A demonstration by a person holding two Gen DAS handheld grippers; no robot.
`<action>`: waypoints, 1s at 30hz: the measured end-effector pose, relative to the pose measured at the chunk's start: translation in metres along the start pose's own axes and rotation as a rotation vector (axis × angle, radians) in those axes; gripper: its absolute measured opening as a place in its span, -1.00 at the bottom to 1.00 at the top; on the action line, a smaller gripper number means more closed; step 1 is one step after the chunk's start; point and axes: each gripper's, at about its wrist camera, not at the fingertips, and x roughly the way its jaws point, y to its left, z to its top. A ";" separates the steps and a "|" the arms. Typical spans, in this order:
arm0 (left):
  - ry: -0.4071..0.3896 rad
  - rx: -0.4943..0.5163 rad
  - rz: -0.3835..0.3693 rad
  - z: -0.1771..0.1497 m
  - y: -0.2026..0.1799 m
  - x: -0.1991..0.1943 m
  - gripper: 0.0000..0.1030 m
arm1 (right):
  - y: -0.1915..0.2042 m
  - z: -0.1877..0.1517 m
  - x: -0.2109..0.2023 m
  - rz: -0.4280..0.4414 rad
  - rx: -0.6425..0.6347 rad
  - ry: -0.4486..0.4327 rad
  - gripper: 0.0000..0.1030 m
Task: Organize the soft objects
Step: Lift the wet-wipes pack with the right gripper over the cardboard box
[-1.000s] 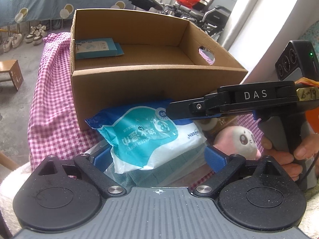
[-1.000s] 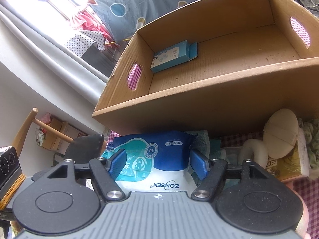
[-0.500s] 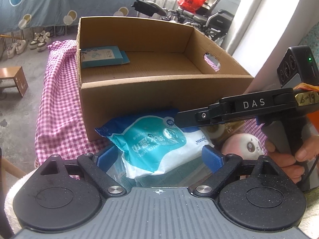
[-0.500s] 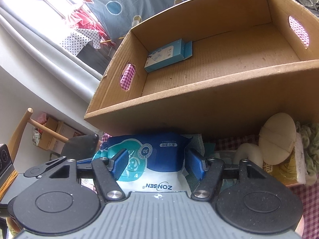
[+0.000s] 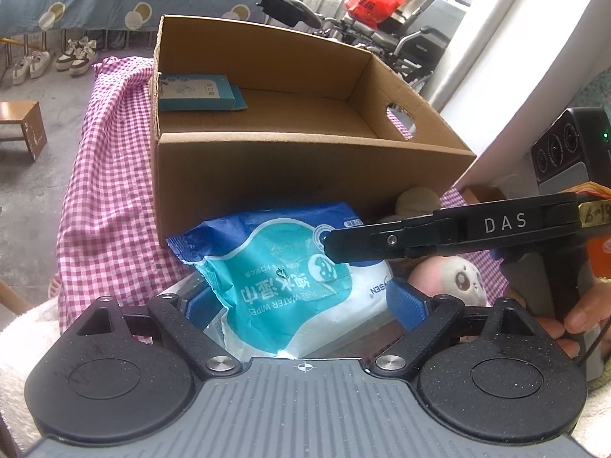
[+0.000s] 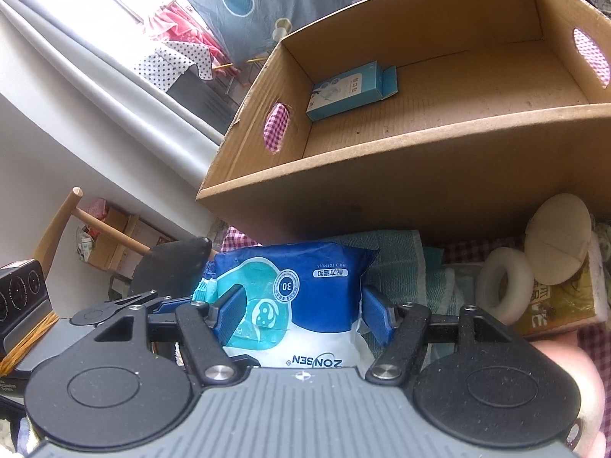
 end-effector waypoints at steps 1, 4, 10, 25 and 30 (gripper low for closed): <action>0.000 0.004 0.004 -0.002 -0.001 -0.001 0.78 | 0.000 -0.001 0.001 -0.005 -0.004 0.001 0.34; 0.004 0.019 0.027 -0.008 -0.001 0.000 0.78 | -0.003 -0.003 0.005 -0.013 0.007 0.006 0.34; -0.007 0.088 0.073 -0.010 -0.011 0.002 0.78 | -0.005 -0.004 0.010 -0.026 0.005 0.011 0.34; -0.025 0.156 0.114 -0.013 -0.030 0.000 0.81 | 0.003 -0.007 0.003 -0.024 -0.015 -0.013 0.30; -0.049 0.160 0.131 -0.010 -0.035 -0.007 0.81 | 0.009 -0.006 -0.006 -0.012 -0.032 -0.036 0.30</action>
